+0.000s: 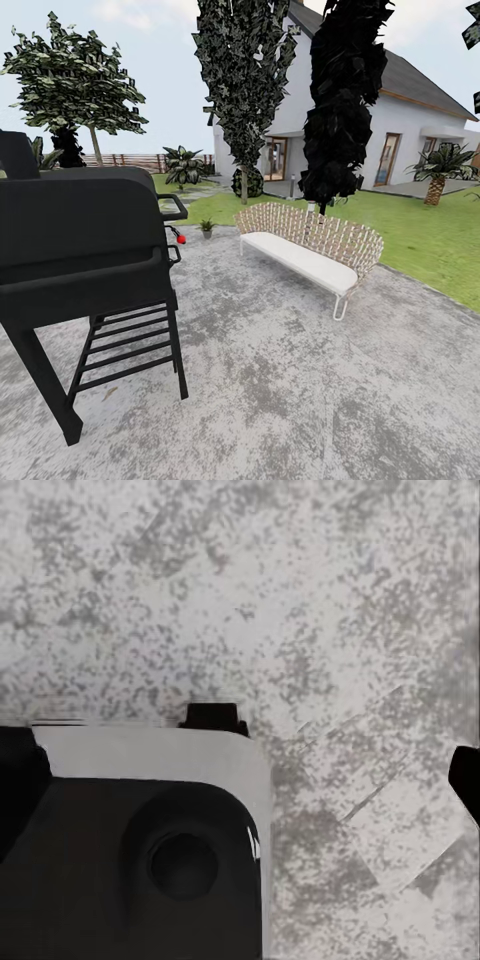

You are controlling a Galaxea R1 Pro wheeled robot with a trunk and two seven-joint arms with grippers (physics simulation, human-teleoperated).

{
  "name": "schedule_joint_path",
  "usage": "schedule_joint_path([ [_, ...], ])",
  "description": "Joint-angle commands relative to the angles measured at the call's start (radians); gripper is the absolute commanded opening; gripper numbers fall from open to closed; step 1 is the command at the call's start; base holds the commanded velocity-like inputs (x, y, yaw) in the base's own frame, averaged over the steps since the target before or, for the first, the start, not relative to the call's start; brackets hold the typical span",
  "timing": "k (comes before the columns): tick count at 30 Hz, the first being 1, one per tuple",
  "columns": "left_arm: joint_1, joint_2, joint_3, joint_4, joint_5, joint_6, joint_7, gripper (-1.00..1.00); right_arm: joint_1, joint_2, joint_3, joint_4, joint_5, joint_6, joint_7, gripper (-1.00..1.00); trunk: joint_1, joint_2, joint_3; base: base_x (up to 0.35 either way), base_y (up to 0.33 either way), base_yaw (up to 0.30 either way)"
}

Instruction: Pick up the pesticide atomizer in the garden and spray insectifuge to fully cover both potted plants in the garden.

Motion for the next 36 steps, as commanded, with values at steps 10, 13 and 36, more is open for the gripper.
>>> schedule_joint_path([
  [10, -0.212, -0.002, -0.001, 0.0, -0.001, 0.021, 0.002, 1.0, 0.001, 0.0, 0.0, -0.453, 0.005, 0.317, 0.0, 1.0, 0.0, 0.0, -0.001, 0.0, 0.0, 0.0],
  [13, -0.3, -0.006, 0.0, -0.001, 0.001, 0.06, 0.003, 1.0, -0.014, 0.0, 0.0, -0.492, 0.005, 0.411, 0.001, 1.0, 0.0, 0.0, -0.001, 0.0, 0.0, 0.0],
  [36, -0.48, -0.044, 0.004, -0.394, 0.013, 0.207, -0.003, 1.0, -0.197, 0.007, 0.005, -0.92, -0.001, 0.708, 0.008, 1.0, 0.0, 0.0, -0.001, 0.161, -0.138, 0.004],
])
